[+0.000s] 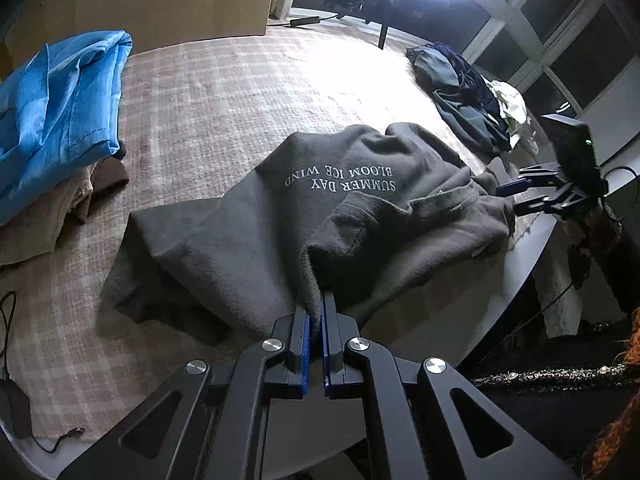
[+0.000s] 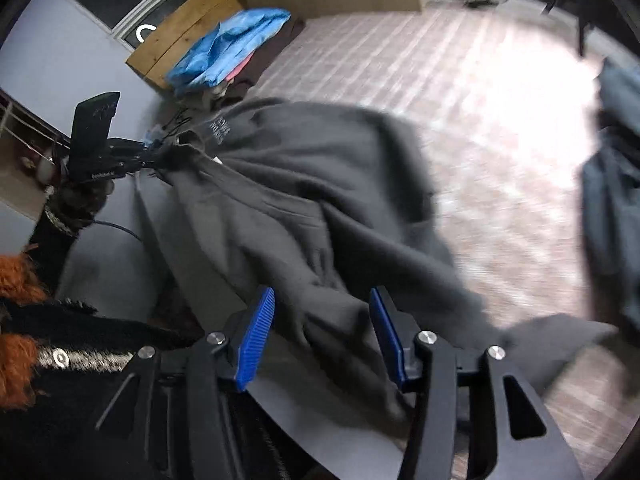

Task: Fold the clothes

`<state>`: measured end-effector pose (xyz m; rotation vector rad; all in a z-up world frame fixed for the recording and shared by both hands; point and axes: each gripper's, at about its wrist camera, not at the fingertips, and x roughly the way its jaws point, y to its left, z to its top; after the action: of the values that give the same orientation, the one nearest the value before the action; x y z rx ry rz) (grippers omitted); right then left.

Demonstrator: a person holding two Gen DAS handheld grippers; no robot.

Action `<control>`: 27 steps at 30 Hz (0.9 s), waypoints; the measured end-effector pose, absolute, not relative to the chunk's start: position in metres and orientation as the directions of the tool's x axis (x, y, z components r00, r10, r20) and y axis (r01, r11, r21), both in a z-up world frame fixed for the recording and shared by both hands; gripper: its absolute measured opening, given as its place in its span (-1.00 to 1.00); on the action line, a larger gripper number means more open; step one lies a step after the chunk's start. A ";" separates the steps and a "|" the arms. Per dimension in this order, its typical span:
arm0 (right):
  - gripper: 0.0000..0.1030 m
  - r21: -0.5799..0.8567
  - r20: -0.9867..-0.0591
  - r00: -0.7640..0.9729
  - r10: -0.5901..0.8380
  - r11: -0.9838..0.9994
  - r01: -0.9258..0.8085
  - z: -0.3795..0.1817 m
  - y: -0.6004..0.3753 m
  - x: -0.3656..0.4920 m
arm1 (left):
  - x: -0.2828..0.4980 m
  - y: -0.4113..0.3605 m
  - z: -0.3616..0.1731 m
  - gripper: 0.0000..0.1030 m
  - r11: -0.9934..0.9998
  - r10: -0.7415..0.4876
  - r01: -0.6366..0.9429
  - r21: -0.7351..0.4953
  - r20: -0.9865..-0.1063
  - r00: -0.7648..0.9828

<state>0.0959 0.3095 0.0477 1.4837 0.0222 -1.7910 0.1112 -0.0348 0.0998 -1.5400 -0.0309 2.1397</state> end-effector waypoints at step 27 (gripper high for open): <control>-0.83 0.194 -0.822 -0.459 -0.336 -0.924 0.329 0.124 0.336 0.103 | 0.018 -0.020 0.111 -0.39 -0.779 0.471 -0.561 -0.279 -0.852 -0.230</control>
<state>0.1032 0.3361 0.1239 1.3515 -0.0097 -2.3948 0.0178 -0.0200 0.1105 -1.3756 0.1124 2.0486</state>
